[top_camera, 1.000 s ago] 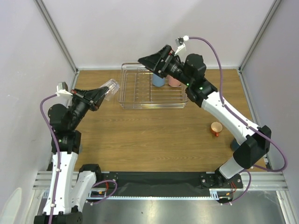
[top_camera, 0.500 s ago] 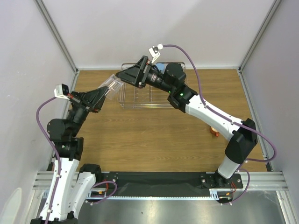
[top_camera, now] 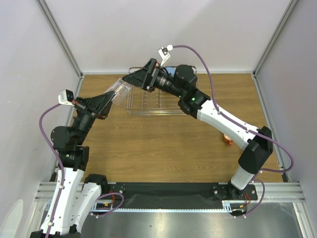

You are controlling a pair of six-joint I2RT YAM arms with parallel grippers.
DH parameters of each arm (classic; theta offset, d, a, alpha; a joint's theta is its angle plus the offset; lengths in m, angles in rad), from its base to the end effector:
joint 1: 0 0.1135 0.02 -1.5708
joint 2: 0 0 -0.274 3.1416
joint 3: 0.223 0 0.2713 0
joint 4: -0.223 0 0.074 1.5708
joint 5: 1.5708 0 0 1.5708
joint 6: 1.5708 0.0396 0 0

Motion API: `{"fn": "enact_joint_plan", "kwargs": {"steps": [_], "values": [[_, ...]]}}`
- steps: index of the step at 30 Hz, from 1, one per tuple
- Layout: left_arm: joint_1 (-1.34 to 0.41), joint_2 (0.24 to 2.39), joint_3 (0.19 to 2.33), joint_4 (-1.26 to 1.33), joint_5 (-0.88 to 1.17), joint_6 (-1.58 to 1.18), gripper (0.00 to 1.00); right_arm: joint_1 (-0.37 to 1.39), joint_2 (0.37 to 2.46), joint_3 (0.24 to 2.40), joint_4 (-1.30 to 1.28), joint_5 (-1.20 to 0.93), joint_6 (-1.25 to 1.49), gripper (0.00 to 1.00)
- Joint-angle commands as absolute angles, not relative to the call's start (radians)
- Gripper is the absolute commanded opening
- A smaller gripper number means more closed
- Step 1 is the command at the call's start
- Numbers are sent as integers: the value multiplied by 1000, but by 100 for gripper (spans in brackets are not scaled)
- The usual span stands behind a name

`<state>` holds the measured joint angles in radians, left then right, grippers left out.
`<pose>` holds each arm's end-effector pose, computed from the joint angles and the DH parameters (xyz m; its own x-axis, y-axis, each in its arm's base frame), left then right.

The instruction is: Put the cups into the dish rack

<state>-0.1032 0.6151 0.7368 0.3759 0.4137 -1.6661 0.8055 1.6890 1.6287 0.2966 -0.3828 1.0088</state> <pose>0.1460 -0.0311 0.4159 -0.4889 -0.8657 -0.1074 0.4302 -0.1321 -0.8930 0.2856 0.3187 0.4555 -0.6925 0.4121 -0.5921 -0.6278 0.0600 0.7761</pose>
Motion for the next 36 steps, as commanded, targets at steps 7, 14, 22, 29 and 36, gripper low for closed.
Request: {"fn": "enact_joint_plan", "kwargs": {"steps": [7,14,22,29,36], "values": [[-114,644,787,426,437,-1641,0,736,1572,1654,242,-511,940,100],[-114,692,822,456,489,-1626,0,761,1583,1701,209,-680,931,100],[-120,684,796,475,514,-1640,0,788,1647,1762,190,-704,925,98],[-123,661,792,463,525,-1640,0,779,1663,1764,158,-696,907,97],[-123,638,782,440,517,-1637,1,767,1640,1782,23,-621,802,97]]}}
